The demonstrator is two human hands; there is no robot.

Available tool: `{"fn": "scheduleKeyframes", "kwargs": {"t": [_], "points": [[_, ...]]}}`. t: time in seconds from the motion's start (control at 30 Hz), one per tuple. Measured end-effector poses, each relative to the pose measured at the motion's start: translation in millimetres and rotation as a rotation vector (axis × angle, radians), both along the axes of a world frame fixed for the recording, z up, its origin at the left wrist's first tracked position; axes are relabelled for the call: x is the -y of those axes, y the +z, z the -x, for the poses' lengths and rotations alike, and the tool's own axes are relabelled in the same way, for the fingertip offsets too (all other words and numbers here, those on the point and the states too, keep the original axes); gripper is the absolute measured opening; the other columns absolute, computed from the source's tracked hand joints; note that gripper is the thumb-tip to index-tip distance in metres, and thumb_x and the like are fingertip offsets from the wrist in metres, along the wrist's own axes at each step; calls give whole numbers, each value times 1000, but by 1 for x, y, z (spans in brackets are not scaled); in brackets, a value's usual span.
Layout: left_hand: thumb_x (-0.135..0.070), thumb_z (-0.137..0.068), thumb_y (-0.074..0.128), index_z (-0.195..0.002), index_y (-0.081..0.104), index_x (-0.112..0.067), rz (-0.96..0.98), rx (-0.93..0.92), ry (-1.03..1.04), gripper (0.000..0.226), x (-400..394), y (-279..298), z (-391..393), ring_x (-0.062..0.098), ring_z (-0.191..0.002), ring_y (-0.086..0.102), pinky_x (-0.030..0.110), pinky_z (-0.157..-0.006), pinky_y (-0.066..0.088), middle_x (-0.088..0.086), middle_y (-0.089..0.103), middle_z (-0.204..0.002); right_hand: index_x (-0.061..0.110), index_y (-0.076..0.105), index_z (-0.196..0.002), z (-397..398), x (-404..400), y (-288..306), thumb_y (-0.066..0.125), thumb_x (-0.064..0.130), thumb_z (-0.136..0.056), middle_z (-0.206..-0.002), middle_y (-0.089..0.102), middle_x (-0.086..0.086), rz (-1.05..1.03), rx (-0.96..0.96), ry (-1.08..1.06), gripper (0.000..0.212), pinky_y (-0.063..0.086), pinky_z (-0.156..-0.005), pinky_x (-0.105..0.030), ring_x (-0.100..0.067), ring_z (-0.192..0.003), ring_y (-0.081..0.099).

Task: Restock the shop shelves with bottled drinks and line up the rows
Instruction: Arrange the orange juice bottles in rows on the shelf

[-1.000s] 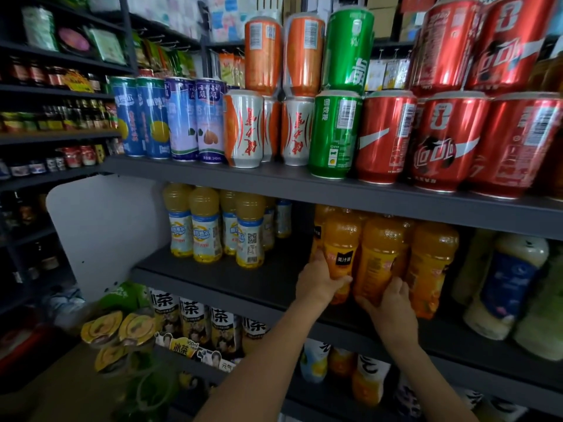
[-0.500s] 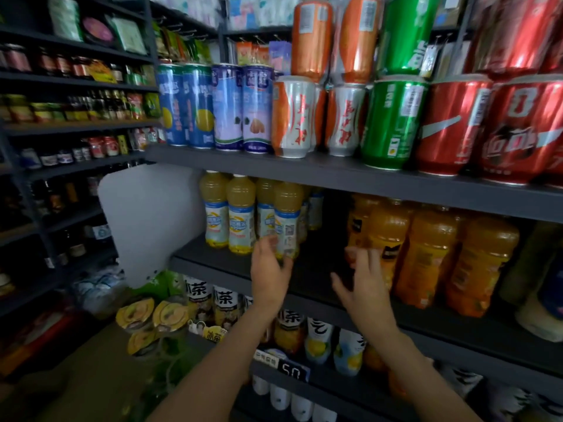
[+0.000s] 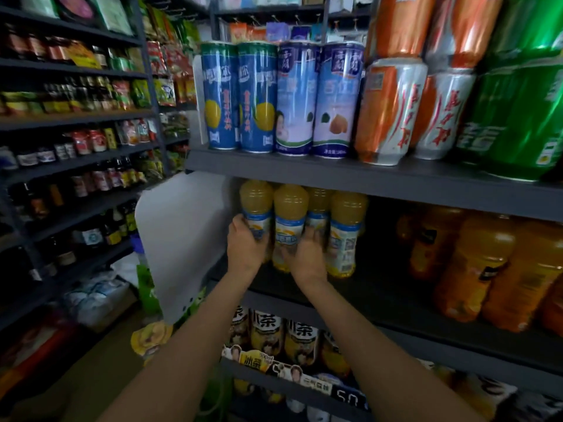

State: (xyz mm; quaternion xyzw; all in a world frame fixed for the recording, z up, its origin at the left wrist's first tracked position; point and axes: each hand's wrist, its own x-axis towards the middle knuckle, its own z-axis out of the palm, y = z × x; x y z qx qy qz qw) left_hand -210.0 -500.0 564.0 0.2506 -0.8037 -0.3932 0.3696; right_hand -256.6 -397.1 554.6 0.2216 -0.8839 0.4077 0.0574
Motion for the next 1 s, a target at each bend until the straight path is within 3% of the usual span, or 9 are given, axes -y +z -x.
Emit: {"fn": "scheduleKeyframes", "kwargs": {"t": [0.2,0.4,0.6,0.8,1.0], "points": [[-12,-84,64,-120,41,0,-86,54,-59,44,15,-6,12,32,-115,51,36,-89,42,19,52,-125,7,37,-115,-2,21,-3,67,40,-80,-122,54,-13,-30,-32,-167,57,48,-85,-40,-29,-114,54],[-14,-85,63,-123,40,-5,-66,84,-78,45,25,-7,6,29,-116,50,34,-91,41,15,51,-126,3,40,-115,-8,-4,-12,70,43,-77,-119,53,-15,-40,-145,-268,63,46,-84,-40,-31,-112,53],[-15,-84,64,-121,40,-5,-74,103,-97,45,26,-4,0,29,-115,51,36,-91,42,15,51,-125,5,37,-117,-8,-10,-4,70,45,-77,-122,52,-14,-97,-119,-275,65,46,-85,-38,-30,-115,52],[-14,-85,63,-121,39,-3,-25,119,-30,45,23,-3,-12,29,-117,48,36,-91,42,17,48,-126,5,39,-111,-10,-17,-11,68,45,-79,-116,52,-13,-104,-203,-339,59,48,-79,-37,-27,-110,53],[-15,-85,63,-122,38,-2,-1,130,4,47,19,-3,-24,30,-118,48,38,-92,42,17,48,-126,-1,44,-112,-7,-19,-20,72,40,-76,-117,49,-18,-33,-266,-458,62,42,-92,-39,-33,-113,47]]}}
